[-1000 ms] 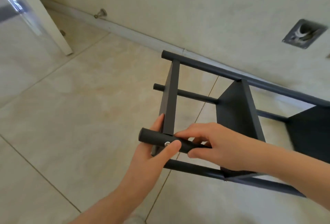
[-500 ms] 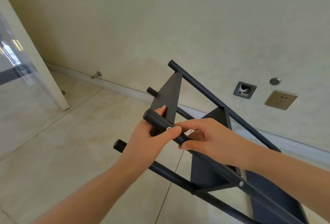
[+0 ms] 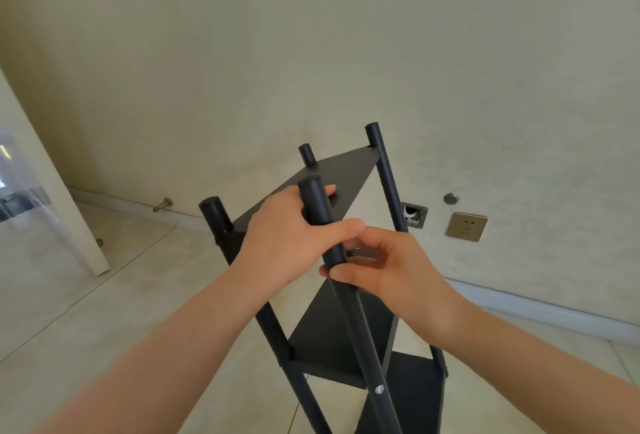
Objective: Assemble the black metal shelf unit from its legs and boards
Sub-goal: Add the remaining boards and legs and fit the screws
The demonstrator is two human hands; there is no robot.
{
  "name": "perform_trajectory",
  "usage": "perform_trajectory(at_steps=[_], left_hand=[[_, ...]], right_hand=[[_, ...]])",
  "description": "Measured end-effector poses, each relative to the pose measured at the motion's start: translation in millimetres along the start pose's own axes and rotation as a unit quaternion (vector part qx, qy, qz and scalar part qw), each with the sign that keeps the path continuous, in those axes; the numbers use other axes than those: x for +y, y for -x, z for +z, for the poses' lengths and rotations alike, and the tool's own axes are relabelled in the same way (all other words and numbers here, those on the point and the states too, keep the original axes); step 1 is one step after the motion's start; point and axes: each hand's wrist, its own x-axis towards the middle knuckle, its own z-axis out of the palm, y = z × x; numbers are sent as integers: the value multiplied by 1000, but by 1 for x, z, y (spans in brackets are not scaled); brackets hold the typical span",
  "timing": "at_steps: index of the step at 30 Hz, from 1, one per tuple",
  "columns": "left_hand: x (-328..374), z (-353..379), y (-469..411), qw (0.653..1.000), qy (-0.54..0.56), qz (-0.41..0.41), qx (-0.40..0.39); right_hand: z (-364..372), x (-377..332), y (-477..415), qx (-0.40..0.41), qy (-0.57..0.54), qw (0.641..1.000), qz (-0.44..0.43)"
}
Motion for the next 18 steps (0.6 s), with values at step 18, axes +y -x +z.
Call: perform_trajectory(at_steps=[18], left_hand=[[45,40,77,992,1,43,122]], right_hand=[[-57,6,64,43,-68,996,45]])
